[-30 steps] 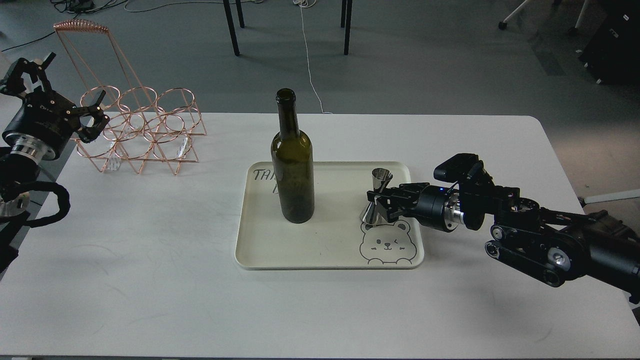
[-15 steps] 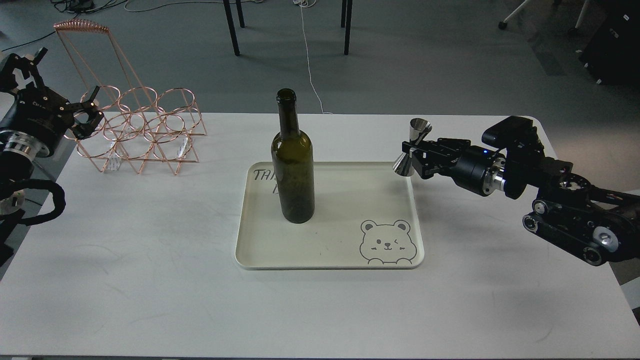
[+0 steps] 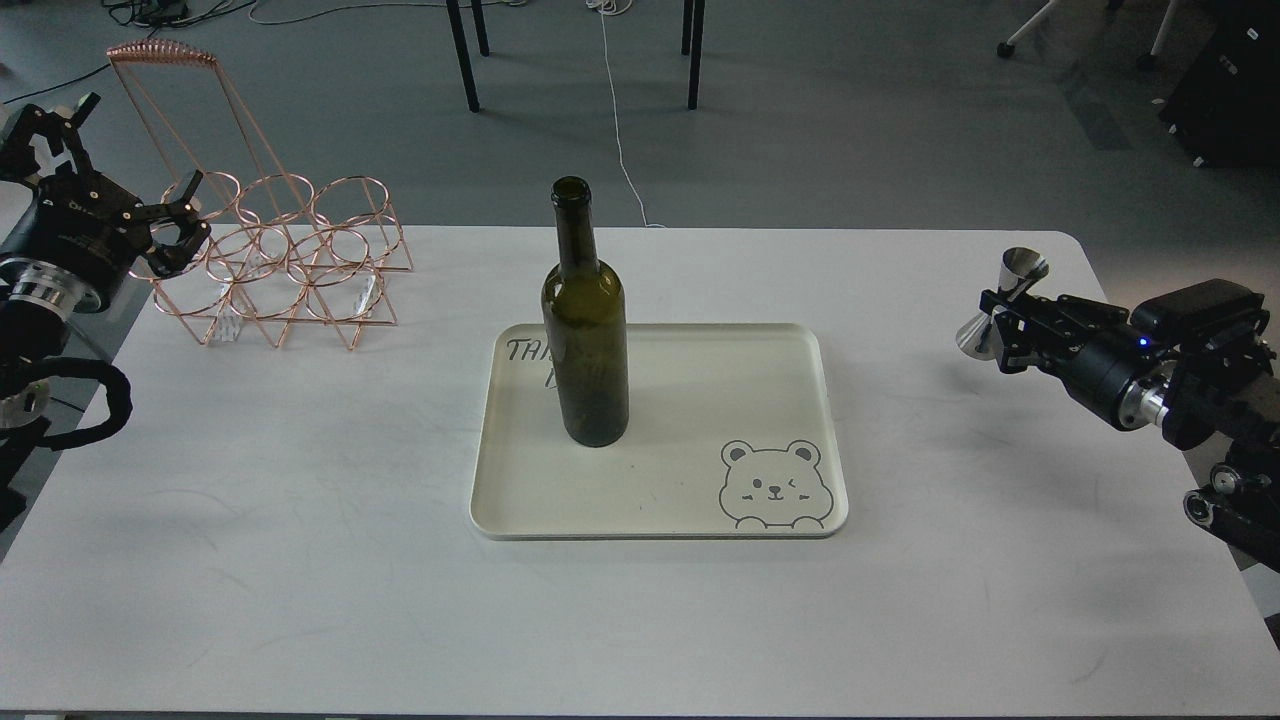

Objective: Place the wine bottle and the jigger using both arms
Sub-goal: 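Lift the jigger with the right gripper and carry it off the tray, then set the jigger on the table beside the tray and withdraw right gripper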

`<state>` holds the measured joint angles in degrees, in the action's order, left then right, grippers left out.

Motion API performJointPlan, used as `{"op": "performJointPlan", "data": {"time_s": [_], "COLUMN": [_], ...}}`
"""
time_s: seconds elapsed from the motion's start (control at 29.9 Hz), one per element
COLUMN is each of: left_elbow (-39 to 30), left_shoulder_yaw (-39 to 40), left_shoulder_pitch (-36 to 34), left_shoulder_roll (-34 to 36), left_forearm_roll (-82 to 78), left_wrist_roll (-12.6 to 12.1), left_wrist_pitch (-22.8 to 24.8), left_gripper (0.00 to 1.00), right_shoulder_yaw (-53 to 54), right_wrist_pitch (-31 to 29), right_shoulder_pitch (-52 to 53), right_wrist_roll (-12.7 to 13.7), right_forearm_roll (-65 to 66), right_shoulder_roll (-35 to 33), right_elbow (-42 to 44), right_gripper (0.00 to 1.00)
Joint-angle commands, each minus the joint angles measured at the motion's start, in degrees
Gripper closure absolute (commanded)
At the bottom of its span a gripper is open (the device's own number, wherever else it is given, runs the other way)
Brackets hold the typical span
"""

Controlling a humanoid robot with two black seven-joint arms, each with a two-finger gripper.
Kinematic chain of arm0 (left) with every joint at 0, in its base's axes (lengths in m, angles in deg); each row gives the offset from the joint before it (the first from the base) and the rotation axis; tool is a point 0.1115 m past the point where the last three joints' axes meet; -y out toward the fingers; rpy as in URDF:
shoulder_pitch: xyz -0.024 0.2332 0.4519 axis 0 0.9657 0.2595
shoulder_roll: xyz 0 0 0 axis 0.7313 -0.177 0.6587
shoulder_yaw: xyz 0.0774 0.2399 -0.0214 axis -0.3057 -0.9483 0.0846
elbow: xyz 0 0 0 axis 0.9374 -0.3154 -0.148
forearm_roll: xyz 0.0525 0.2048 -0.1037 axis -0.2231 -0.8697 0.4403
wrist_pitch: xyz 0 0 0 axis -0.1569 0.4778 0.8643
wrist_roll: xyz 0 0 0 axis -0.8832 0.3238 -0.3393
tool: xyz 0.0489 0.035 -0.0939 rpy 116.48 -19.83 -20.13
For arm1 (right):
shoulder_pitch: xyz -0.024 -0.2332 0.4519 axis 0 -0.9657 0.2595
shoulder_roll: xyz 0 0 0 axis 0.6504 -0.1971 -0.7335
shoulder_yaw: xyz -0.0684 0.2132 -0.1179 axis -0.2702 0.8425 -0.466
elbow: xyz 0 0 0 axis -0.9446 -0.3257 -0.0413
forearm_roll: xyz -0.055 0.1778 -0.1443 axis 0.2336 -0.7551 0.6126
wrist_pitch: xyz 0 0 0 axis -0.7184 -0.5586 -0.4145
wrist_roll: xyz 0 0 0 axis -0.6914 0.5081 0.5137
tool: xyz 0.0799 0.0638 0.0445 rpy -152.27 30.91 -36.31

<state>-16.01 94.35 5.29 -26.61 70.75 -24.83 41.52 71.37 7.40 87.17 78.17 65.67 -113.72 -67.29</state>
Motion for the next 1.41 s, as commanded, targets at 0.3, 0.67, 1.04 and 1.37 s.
{"op": "performJointPlan", "data": {"time_s": [0.3,0.67,1.04,1.37], "left_elbow": [-0.1,-0.1,-0.2,-4.6], "left_shoulder_yaw": [0.0,0.0,0.0,-0.1], "left_shoulder_pitch": [-0.6,-0.6,-0.6,-0.7], "left_shoulder_roll": [-0.2,0.3,0.7,4.7], "left_forearm_roll": [-0.2,-0.2,-0.2,-0.2], "left_wrist_roll": [-0.2,-0.2,-0.2,-0.3], "left_wrist_pitch": [0.0,0.0,0.0,0.0], "left_gripper": [0.02,0.01,0.02,0.02], "right_shoulder_yaw": [0.1,0.2,0.0,0.3], "right_wrist_pitch": [4.0,4.8,4.9,4.9], "right_shoulder_pitch": [-5.0,-5.8,-6.5,-7.8], "right_wrist_roll": [-0.4,-0.7,-2.5,-2.8], "right_forearm_roll": [-0.7,-0.7,-1.0,-2.5], "right_shoulder_roll": [0.8,3.2,2.1,-14.1], "right_elbow": [1.3,1.3,-0.3,-13.3], "right_gripper": [0.87,0.73,0.45,0.08]}}
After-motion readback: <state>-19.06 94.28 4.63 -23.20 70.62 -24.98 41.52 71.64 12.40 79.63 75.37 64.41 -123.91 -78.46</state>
